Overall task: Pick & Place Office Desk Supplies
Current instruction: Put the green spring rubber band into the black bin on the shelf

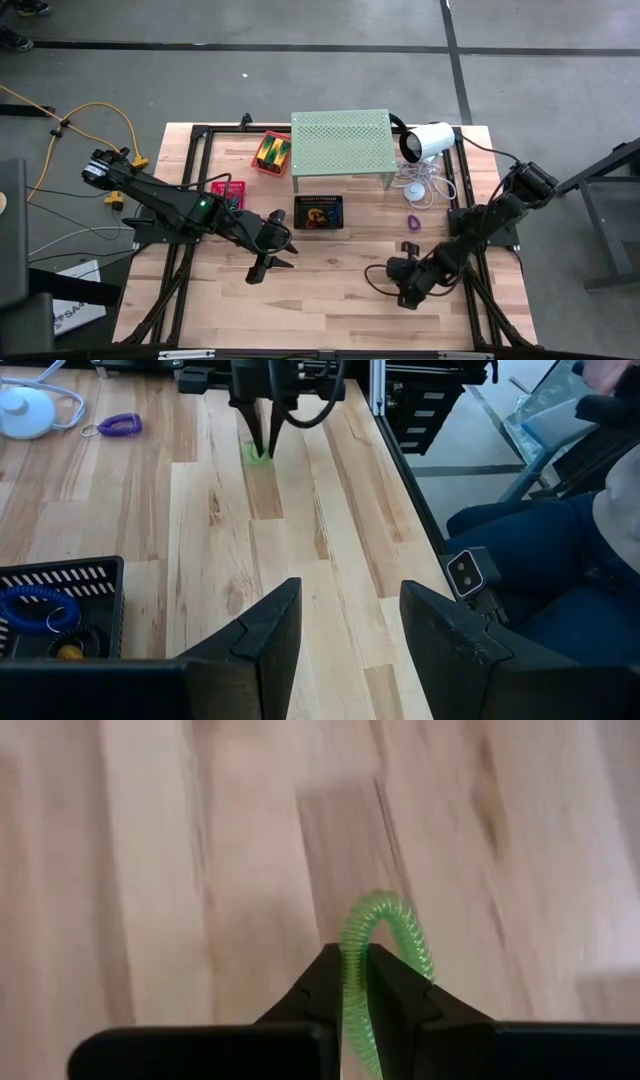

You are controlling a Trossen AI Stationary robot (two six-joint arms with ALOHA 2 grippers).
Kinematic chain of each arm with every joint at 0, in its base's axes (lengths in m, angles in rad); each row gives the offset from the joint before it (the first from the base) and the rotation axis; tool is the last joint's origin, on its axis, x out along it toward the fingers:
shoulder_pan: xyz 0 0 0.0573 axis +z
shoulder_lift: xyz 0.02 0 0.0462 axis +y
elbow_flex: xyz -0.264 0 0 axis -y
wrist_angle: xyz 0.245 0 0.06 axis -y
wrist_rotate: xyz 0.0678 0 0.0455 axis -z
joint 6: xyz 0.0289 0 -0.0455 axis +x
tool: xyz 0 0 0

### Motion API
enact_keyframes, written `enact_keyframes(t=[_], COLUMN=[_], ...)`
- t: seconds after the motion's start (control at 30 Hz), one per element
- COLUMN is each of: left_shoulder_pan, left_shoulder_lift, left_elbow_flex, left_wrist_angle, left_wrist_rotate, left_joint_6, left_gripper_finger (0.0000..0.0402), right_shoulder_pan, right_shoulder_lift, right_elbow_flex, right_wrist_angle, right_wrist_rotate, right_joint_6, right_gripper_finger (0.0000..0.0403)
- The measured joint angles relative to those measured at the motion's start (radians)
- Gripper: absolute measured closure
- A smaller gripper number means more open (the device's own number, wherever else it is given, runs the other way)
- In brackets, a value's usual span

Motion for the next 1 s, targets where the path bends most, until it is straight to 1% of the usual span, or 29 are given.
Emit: enact_keyframes(t=[0.17,0.4,0.57,0.7,1.0], left_shoulder_pan=[0.000,0.000,0.000,0.000,0.000], left_shoulder_lift=[0.000,0.000,0.000,0.000,0.000], left_elbow_flex=[0.000,0.000,0.000,0.000,0.000], left_wrist_angle=[0.000,0.000,0.000,0.000,0.000], left_wrist_rotate=[0.000,0.000,0.000,0.000,0.000], left_joint_6=[0.000,0.000,0.000,0.000,0.000], left_gripper_finger=[0.0236,0.0236,0.0236,0.0236,0.0236], right_shoulder_pan=[-0.074,-0.196,-0.254,-0.277,-0.307], right_shoulder_lift=[0.000,0.000,-0.001,-0.001,-0.001], right_elbow_flex=[0.067,0.215,0.311,0.334,0.334], right_wrist_angle=[0.023,0.045,0.047,0.045,0.045], right_wrist_rotate=[0.031,0.062,0.066,0.065,0.039], right_joint_6=[-0.125,-0.395,-0.529,-0.573,-0.572], right_gripper_finger=[0.0380,0.0380,0.0380,0.0380,0.0380])
